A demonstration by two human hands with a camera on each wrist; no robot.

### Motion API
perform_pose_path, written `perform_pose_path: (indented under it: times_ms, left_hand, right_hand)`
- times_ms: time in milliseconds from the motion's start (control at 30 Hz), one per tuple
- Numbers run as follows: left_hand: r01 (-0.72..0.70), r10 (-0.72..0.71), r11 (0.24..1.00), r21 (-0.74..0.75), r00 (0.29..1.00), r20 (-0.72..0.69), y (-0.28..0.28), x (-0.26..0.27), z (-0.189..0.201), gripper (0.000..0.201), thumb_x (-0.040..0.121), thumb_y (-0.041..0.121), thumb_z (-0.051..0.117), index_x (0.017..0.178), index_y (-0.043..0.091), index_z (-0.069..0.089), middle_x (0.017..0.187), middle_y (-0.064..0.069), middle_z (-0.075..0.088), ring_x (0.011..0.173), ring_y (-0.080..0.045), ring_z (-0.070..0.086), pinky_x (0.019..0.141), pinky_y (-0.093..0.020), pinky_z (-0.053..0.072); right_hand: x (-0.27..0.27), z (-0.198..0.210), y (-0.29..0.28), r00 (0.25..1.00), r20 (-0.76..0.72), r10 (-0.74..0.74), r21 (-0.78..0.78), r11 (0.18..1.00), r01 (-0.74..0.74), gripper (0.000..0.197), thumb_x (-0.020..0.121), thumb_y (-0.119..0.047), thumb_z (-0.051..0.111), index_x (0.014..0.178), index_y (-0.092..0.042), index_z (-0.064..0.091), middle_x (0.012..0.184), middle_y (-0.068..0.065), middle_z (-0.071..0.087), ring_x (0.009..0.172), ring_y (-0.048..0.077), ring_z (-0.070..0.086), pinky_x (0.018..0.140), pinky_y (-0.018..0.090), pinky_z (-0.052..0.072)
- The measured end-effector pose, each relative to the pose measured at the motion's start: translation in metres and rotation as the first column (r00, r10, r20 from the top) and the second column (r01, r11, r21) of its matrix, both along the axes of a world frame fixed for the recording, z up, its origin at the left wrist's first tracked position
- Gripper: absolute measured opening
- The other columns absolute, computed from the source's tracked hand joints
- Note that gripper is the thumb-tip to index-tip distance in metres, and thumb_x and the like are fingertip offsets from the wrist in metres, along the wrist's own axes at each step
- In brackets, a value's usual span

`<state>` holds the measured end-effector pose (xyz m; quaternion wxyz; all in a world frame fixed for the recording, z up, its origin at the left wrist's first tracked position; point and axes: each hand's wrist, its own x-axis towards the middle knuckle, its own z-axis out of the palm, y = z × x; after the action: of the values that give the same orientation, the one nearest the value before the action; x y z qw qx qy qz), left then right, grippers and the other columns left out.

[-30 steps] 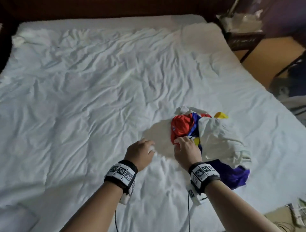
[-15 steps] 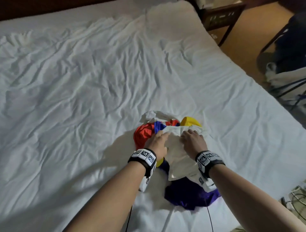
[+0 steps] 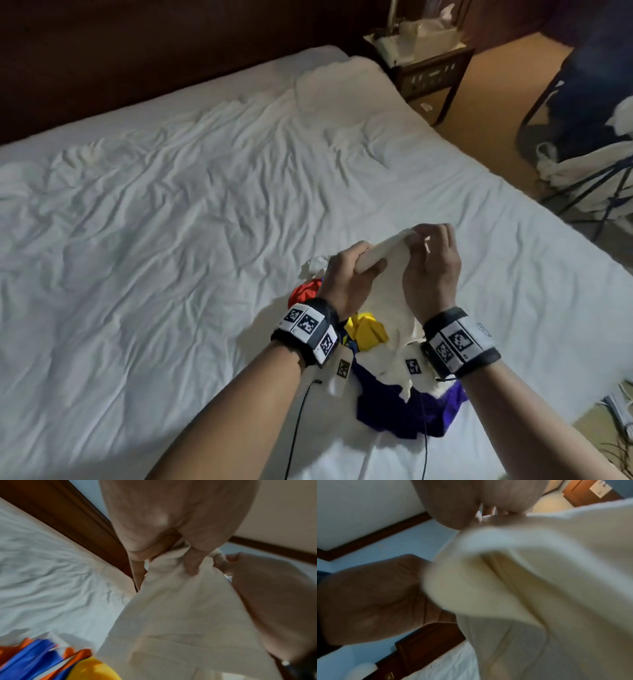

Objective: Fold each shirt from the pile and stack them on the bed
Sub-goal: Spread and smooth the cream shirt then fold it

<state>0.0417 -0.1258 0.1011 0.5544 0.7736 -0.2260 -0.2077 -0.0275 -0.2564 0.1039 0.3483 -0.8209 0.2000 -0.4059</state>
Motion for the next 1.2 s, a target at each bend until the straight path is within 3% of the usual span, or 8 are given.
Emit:
perform_pose_path:
  times_ms: [167, 267, 400, 633, 800, 967, 1100, 1200]
  left_hand:
    - [0.001, -0.014, 0.986, -0.168, 0.997, -0.074, 0.030, -0.014, 0.063, 0.023, 0.084, 0.019, 0.080, 0.105, 0.017, 0.070, 0.088, 0.002, 0.075, 0.083, -0.017, 0.070, 0.074, -0.033, 0.055]
    - [0.031, -0.049, 0.991, -0.134, 0.990, -0.134, 0.054, -0.029, 0.095, 0.011, 0.093, 0.015, 0.075, 0.088, 0.019, 0.066, 0.069, 0.016, 0.072, 0.066, 0.005, 0.066, 0.067, -0.017, 0.052]
    - [-0.139, 0.138, 0.966, -0.217, 0.990, -0.021, 0.098, -0.028, 0.153, 0.022, 0.098, 0.004, 0.057, 0.080, 0.009, 0.068, 0.066, 0.010, 0.068, 0.064, -0.004, 0.059, 0.064, -0.027, 0.048]
    - [-0.390, 0.504, 0.797, -0.462, 0.850, 0.152, 0.189, -0.035, 0.243, 0.008, 0.091, 0.007, 0.061, 0.099, 0.006, 0.064, 0.076, -0.006, 0.068, 0.064, -0.013, 0.064, 0.059, -0.033, 0.052]
    - [-0.337, 0.458, 0.872, -0.355, 0.817, 0.350, 0.258, -0.059, 0.265, 0.011, 0.088, 0.005, 0.071, 0.095, 0.007, 0.062, 0.064, 0.007, 0.067, 0.052, -0.004, 0.057, 0.051, -0.019, 0.044]
    - [-0.436, 0.521, 0.853, -0.286, 0.732, 0.439, 0.343, -0.065, 0.255, 0.012, 0.087, 0.009, 0.079, 0.081, 0.016, 0.071, 0.070, 0.010, 0.071, 0.066, 0.001, 0.064, 0.063, -0.016, 0.045]
    - [-0.402, 0.353, 0.915, 0.041, 0.845, 0.403, 0.404, -0.067, 0.229, 0.041, 0.085, 0.047, 0.080, 0.067, 0.015, 0.062, 0.064, 0.008, 0.058, 0.063, -0.008, 0.050, 0.061, -0.032, 0.036]
    - [-0.323, 0.241, 0.931, 0.170, 0.894, 0.379, 0.419, -0.080, 0.216, 0.036, 0.086, 0.053, 0.069, 0.099, 0.020, 0.074, 0.094, 0.006, 0.066, 0.083, -0.015, 0.062, 0.073, -0.030, 0.046]
  right_hand:
    - [0.010, 0.082, 0.027, 0.989, 0.145, 0.026, 0.022, 0.999, -0.030, 0.012, 0.096, -0.005, 0.050, 0.101, 0.000, 0.060, 0.095, 0.009, 0.059, 0.083, 0.002, 0.044, 0.074, 0.004, 0.032]
    - [0.014, 0.139, 0.054, 0.958, 0.176, 0.226, 0.087, 0.966, -0.244, 0.008, 0.099, -0.018, 0.049, 0.102, -0.020, 0.056, 0.089, -0.005, 0.056, 0.075, 0.005, 0.050, 0.069, 0.016, 0.038]
    - [0.015, 0.194, 0.087, 0.903, 0.261, 0.341, 0.156, 0.908, -0.388, 0.006, 0.095, -0.029, 0.059, 0.097, -0.034, 0.058, 0.093, -0.019, 0.061, 0.087, 0.005, 0.059, 0.074, 0.029, 0.048]
    - [-0.040, 0.165, 0.180, 0.815, 0.114, 0.567, -0.071, 0.823, -0.563, 0.082, 0.085, -0.061, 0.069, 0.147, -0.029, 0.027, 0.147, 0.007, 0.036, 0.124, 0.021, 0.048, 0.098, 0.035, 0.049]
    - [-0.046, 0.166, 0.243, 0.782, 0.216, 0.584, -0.183, 0.811, -0.555, 0.033, 0.092, -0.034, 0.066, 0.101, -0.002, 0.065, 0.113, 0.004, 0.063, 0.088, 0.013, 0.059, 0.073, 0.034, 0.054]
    - [-0.048, 0.185, 0.268, 0.725, 0.142, 0.674, 0.089, 0.721, -0.687, 0.018, 0.096, -0.002, 0.058, 0.093, -0.013, 0.072, 0.085, -0.008, 0.071, 0.074, 0.012, 0.065, 0.064, 0.036, 0.055]
    - [-0.038, 0.210, 0.279, 0.680, 0.075, 0.730, 0.260, 0.644, -0.720, 0.020, 0.089, 0.002, 0.050, 0.084, -0.010, 0.065, 0.068, 0.006, 0.062, 0.059, 0.017, 0.056, 0.051, 0.032, 0.043]
    - [-0.033, 0.226, 0.309, 0.643, -0.019, 0.766, 0.253, 0.626, -0.738, 0.021, 0.093, -0.005, 0.056, 0.072, -0.003, 0.059, 0.057, -0.006, 0.050, 0.048, 0.007, 0.044, 0.046, 0.022, 0.036]
